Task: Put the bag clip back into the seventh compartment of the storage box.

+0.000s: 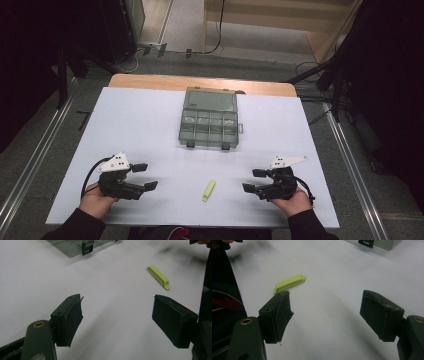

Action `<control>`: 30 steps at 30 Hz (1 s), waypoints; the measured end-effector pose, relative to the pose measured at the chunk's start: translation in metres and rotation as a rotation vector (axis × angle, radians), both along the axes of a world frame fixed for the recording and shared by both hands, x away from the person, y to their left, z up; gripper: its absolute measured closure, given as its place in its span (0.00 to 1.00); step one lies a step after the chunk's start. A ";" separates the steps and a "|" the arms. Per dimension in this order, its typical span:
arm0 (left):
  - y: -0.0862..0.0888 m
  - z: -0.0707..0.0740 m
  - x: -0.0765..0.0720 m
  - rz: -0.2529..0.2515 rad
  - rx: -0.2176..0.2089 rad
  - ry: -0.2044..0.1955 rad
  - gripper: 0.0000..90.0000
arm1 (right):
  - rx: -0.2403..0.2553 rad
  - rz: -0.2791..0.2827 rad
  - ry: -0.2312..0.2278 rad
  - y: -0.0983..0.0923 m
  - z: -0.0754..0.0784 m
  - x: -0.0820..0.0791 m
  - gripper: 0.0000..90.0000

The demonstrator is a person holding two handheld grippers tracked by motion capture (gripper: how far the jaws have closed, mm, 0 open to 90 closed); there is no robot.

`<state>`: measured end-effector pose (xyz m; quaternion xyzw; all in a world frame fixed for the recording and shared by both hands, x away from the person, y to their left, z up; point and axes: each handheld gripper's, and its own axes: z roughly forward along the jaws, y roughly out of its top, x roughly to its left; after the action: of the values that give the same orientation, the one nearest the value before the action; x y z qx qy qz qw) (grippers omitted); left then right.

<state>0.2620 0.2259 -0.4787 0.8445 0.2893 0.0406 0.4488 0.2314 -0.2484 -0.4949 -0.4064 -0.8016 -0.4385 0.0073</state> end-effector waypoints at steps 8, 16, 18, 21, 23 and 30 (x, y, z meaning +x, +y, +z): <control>0.000 -0.001 0.001 -0.002 0.001 0.005 0.26 | 0.004 -0.012 -0.008 -0.002 0.000 0.000 0.28; -0.002 0.000 0.001 -0.011 0.001 -0.003 0.26 | 0.013 -0.019 -0.004 -0.004 -0.001 0.000 0.29; -0.002 -0.001 0.001 -0.010 0.008 -0.010 0.26 | 0.022 -0.029 0.001 -0.004 -0.001 -0.001 0.29; -0.002 -0.001 0.001 -0.012 0.001 -0.010 0.26 | 0.028 -0.023 -0.007 -0.002 -0.001 -0.002 0.28; -0.002 0.000 0.002 -0.017 -0.004 -0.008 0.26 | 0.032 -0.024 -0.002 -0.002 -0.001 -0.001 0.28; 0.000 0.001 0.002 -0.004 -0.020 -0.019 0.26 | 0.021 -0.006 -0.017 0.000 -0.001 0.006 0.28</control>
<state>0.2637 0.2261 -0.4774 0.8401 0.2835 0.0449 0.4602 0.2373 -0.2488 -0.4958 -0.4050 -0.7957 -0.4504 0.0036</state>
